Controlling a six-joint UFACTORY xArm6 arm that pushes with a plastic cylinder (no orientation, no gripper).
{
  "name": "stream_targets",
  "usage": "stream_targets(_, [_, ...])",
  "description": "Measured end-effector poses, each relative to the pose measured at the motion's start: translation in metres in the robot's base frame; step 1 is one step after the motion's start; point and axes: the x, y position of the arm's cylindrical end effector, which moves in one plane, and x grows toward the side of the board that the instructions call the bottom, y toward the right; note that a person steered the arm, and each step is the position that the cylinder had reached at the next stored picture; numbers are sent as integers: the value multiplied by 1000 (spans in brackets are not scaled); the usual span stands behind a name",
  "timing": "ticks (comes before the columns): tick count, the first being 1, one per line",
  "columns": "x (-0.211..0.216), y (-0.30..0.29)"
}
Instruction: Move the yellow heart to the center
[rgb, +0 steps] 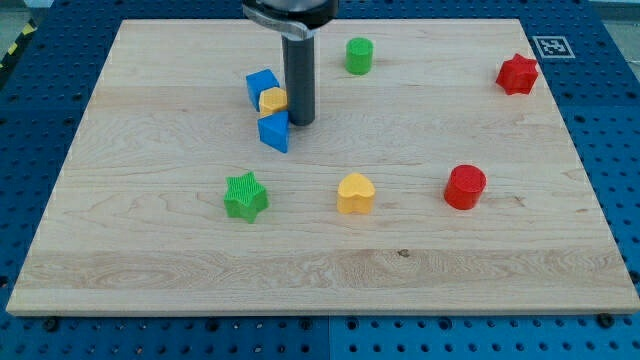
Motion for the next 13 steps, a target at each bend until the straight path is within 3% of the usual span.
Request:
stream_targets(1, [-6,19])
stream_targets(3, [65,132])
stream_targets(4, [108,149])
stream_targets(6, [153,147])
stream_targets(10, [142,33])
stream_targets(13, [100,64])
